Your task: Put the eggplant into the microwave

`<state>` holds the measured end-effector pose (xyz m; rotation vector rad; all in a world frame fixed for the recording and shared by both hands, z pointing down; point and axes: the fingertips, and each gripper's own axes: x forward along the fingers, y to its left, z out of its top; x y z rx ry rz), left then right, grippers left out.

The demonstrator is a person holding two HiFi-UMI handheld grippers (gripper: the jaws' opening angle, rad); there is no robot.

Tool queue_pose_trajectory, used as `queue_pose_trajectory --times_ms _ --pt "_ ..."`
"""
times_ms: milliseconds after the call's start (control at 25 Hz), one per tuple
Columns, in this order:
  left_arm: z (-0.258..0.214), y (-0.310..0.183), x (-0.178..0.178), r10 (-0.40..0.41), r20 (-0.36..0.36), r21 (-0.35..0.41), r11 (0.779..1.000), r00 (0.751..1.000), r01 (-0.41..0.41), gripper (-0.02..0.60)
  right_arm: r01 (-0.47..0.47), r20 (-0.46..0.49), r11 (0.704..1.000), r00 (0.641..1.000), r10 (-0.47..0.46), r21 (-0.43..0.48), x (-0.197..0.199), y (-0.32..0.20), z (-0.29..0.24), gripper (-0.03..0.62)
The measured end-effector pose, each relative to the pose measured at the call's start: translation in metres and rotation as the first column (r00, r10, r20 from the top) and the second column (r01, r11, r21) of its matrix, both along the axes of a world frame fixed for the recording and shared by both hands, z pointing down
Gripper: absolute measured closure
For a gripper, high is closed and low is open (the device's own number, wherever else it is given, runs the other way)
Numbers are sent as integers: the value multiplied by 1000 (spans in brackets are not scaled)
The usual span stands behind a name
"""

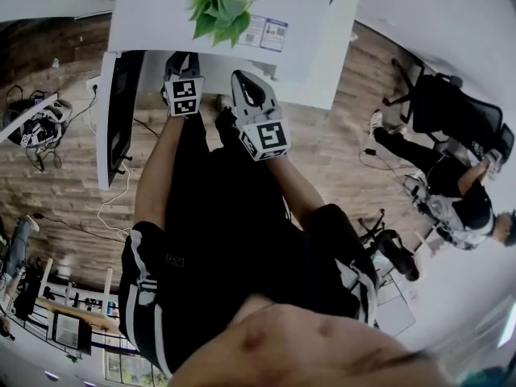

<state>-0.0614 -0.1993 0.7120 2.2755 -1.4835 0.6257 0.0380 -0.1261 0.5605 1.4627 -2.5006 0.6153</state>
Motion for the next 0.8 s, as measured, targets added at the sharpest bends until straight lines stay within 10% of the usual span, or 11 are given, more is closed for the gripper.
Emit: queue_pose_trajectory --times_ms 800 --pt "-28 35 -14 -67 -10 9 998 998 67 549 12 26 1000 1000 -13 27 1 5 -10 562"
